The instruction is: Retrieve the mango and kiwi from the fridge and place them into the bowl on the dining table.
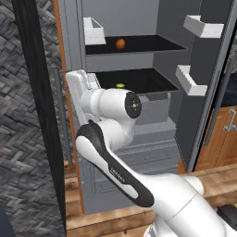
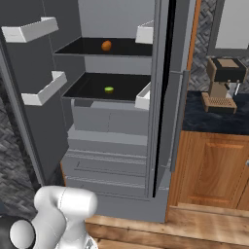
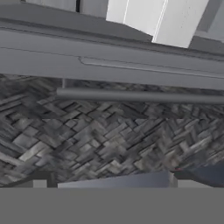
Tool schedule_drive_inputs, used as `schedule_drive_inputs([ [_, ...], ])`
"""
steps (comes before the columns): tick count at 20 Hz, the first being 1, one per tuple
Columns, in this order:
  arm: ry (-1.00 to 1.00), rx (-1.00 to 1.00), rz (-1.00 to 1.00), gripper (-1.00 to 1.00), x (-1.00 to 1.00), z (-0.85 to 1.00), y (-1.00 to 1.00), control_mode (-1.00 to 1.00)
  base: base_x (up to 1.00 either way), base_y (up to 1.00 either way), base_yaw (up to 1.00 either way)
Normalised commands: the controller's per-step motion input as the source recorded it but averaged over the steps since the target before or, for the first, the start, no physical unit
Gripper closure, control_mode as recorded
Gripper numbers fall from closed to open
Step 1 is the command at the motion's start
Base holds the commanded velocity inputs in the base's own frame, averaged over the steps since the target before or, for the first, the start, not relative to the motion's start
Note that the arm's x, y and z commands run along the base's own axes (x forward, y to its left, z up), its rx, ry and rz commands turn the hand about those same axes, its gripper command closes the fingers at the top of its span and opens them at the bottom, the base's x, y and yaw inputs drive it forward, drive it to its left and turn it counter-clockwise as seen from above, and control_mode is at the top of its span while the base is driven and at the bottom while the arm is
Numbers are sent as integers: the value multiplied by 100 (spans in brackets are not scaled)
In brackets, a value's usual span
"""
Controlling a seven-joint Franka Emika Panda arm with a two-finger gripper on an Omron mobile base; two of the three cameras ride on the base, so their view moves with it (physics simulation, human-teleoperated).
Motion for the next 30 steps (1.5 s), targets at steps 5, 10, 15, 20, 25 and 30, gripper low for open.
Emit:
schedule_drive_inputs([
  [5, -41, 0, -7, -100, -98, 97, -91, -100, 0, 0, 0],
  [10, 4, -3, 0, -100, -47, 80, -88, -100, 0, 0, 0],
  [15, 41, -41, 1, -100, -5, 42, -51, -100, 0, 0, 0],
  [20, 33, -55, 2, -100, -27, 8, -25, -100, 0, 0, 0],
  [25, 2, -48, 0, -100, -56, -19, -21, -100, 0, 0, 0],
  [30, -10, -29, 0, -100, -45, -52, -54, -100, 0, 0, 0],
])
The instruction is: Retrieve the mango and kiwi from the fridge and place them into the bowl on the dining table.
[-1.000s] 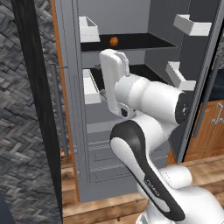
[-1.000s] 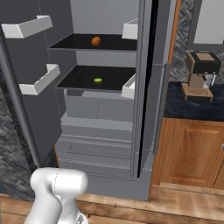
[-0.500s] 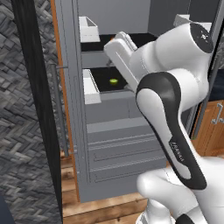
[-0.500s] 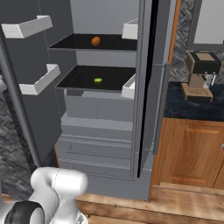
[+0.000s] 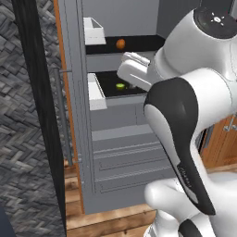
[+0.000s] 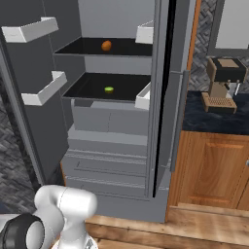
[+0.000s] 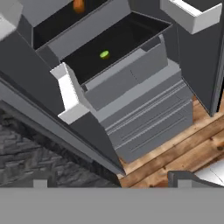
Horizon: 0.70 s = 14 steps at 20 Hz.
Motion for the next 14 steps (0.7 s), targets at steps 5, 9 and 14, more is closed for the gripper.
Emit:
schedule_drive_inputs([
  [5, 0, -4, 0, -100, -32, -9, -99, -100, 0, 0, 0],
  [9, 0, 0, 1, -100, -19, 0, -89, -100, 0, 0, 0],
  [14, 3, 0, 20, -100, -1, -21, -16, -100, 0, 0, 0],
])
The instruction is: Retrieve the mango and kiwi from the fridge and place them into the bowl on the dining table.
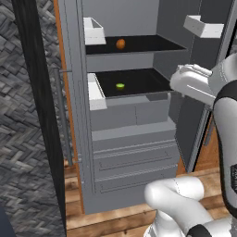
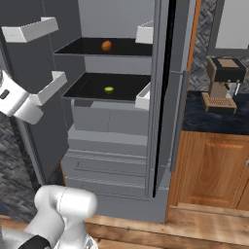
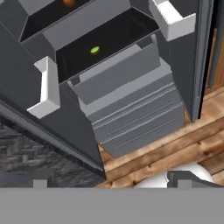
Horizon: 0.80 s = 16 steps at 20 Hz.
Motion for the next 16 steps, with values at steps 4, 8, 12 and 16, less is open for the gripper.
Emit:
schedule_drive_inputs([
  [4, 0, -1, 30, -100, 0, -46, 0, -100, 0, 0, 0],
  [8, -4, -1, 27, -100, 0, -57, 0, -100, 0, 0, 0],
  [12, -13, -6, 10, -100, 4, -64, 0, -100, 0, 0, 0],
  [16, -8, -8, 0, -100, 16, -61, 0, -100, 0, 0, 0],
])
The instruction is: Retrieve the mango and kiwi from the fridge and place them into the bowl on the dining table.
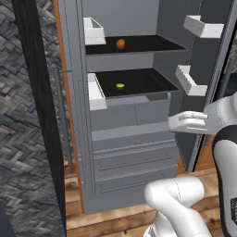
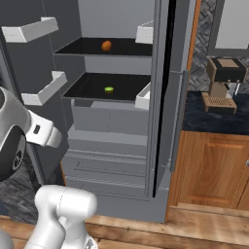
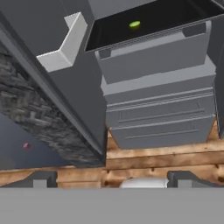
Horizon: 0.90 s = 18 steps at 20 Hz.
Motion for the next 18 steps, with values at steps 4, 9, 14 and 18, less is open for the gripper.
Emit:
schedule_drive_inputs([
  [4, 0, -2, 0, -100, 12, -20, 0, -100, 0, 0, 0],
  [9, 0, -1, 0, -100, 0, -10, -4, -100, 0, 0, 0],
  [14, 0, 0, 0, -100, 0, -5, -22, -100, 0, 0, 0],
  [18, 0, 0, 0, -100, 0, 0, -34, -100, 0, 0, 0],
])
